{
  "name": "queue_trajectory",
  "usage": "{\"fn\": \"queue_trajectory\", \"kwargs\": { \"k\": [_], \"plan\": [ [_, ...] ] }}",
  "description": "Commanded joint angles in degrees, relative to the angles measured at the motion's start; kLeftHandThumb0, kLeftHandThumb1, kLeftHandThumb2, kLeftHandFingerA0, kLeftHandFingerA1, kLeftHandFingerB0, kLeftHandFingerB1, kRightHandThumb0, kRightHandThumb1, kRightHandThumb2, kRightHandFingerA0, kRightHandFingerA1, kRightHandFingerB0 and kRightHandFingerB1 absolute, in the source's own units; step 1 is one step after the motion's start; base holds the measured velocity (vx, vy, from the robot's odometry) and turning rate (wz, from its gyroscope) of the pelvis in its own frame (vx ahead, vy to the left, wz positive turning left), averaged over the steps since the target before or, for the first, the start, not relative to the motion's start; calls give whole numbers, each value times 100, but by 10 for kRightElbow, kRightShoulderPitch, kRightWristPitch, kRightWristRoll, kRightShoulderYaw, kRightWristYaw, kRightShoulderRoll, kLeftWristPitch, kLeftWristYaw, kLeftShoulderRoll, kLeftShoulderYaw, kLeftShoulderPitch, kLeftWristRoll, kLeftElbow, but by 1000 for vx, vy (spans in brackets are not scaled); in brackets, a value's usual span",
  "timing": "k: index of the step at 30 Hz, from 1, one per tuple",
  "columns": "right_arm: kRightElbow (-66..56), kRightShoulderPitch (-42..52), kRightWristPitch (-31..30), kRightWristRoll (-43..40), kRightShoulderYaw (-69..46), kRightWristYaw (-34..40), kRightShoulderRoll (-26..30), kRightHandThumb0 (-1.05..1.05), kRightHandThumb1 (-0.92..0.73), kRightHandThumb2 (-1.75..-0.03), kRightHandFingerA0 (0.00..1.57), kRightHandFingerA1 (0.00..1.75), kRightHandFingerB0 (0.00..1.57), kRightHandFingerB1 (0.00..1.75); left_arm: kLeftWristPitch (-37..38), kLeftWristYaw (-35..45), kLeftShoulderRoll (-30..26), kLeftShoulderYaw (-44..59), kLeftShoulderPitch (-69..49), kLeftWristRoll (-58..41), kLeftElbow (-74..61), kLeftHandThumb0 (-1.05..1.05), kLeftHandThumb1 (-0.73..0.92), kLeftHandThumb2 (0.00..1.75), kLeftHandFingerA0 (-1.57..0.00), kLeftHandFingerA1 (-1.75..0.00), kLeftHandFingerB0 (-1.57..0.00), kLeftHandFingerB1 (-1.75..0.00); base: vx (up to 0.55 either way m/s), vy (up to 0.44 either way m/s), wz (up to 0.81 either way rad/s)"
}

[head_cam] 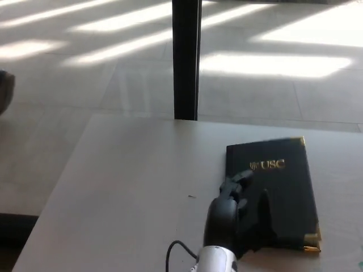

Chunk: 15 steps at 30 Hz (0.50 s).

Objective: The robot uses its left hand to push the cover of the diary kept in the middle of the desk to close it

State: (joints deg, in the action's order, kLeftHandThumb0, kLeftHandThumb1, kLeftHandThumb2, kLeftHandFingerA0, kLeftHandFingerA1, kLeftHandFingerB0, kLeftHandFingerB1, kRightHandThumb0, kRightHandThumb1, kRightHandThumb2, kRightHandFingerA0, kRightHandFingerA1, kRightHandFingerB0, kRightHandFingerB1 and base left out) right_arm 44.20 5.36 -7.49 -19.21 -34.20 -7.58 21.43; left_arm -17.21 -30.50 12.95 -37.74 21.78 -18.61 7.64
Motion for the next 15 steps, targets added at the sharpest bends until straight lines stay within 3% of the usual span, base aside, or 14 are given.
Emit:
{"fn": "queue_trajectory", "kwargs": {
  "k": [1,4,7,8,9,11,13,14,15],
  "plan": [
    [-248,190,143,317,211,50,85,-63,-72,-62,37,53,48,41,137,105,34,-384,325,486,23,-85,92,136,-2,-51,-2,-42,0,0,0],
    [-256,190,136,319,220,52,88,-63,-72,-62,37,53,48,41,120,73,43,-426,402,571,67,-75,92,145,-2,-71,0,-58,0,0,0],
    [-264,189,129,322,228,54,87,-63,-72,-62,37,53,48,41,98,69,49,-456,435,600,84,-68,92,157,-1,-73,0,-59,0,0,0],
    [-266,189,127,322,230,55,87,-63,-72,-62,37,53,48,41,91,51,58,-478,438,613,107,-57,92,162,0,-72,0,-56,0,0,0],
    [-268,189,125,323,232,56,88,-63,-72,-62,37,53,48,41,92,44,64,-495,433,612,126,-53,92,155,0,-53,0,-25,0,0,0],
    [-273,190,121,324,235,56,90,-63,-72,-62,37,53,48,41,89,21,66,-516,427,616,149,-58,92,163,0,-52,0,-33,0,0,0],
    [-276,191,119,324,238,57,90,-63,-72,-62,37,53,48,41,84,2,60,-540,427,630,175,-57,92,173,0,-22,0,-4,0,0,0],
    [-277,192,118,323,239,58,91,-63,-72,-62,37,53,48,41,86,-1,58,-544,426,628,180,-57,92,173,0,-22,0,-4,0,0,0],
    [-278,193,117,323,239,59,91,-63,-72,-62,37,53,48,41,102,8,48,-540,421,614,186,-49,92,161,0,-3,0,0,0,0,0]
  ]
}}
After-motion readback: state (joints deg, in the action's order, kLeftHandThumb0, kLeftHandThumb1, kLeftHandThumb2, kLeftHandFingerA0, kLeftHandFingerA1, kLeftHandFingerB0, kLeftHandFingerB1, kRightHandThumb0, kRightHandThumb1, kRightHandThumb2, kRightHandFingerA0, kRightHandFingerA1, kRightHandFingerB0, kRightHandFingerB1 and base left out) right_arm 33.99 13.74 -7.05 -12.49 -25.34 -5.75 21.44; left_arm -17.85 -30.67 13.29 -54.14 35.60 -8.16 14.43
